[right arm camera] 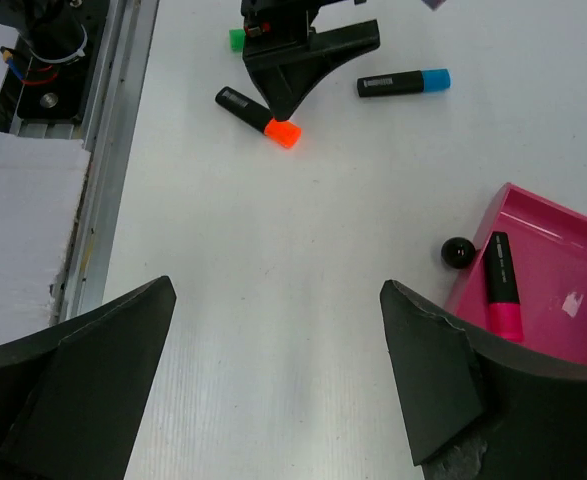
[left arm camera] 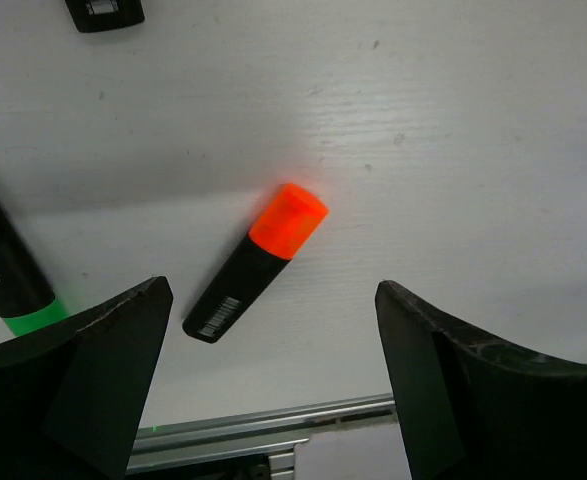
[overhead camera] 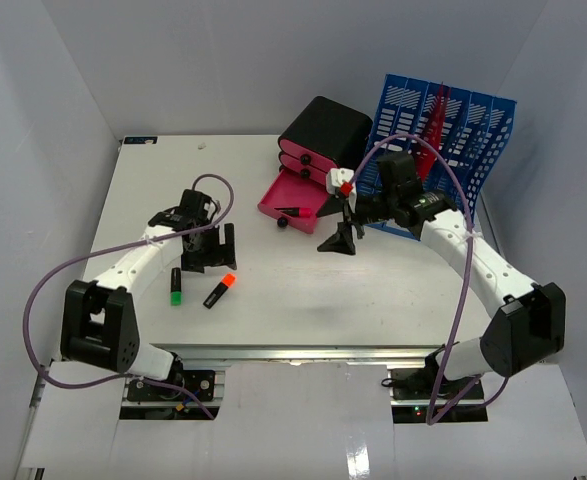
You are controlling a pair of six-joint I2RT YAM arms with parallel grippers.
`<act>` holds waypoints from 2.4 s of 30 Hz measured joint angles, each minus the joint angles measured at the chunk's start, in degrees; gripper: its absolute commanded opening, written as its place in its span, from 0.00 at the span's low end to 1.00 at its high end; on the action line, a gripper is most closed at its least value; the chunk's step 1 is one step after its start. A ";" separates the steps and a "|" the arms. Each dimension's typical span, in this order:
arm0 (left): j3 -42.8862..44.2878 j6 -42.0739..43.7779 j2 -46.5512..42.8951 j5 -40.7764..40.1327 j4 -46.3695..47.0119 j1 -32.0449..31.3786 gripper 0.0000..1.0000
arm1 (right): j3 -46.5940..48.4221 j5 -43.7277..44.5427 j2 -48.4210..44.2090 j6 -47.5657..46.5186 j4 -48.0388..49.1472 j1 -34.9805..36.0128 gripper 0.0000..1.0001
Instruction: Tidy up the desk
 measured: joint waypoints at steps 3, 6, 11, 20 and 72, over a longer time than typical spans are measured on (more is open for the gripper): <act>0.22 2.07 4.80 -2.81 -2.33 -1.59 0.92 | -8.35 -3.95 -3.46 2.41 5.88 -3.72 0.90; 0.34 3.49 8.68 -5.53 -4.29 -3.68 0.88 | -15.31 -6.85 -8.15 6.01 11.47 -8.21 0.90; 1.83 5.20 13.35 -7.97 -5.55 -6.29 0.80 | -16.91 -11.60 -12.08 8.62 17.67 -10.51 0.90; 2.08 6.56 15.61 -8.16 -4.36 -6.75 0.57 | -17.20 -17.39 -11.65 11.47 21.49 -13.55 0.90; 34.60 -46.78 40.37 20.61 45.95 -4.07 0.65 | -23.87 -23.27 -16.30 19.03 31.97 -21.72 0.90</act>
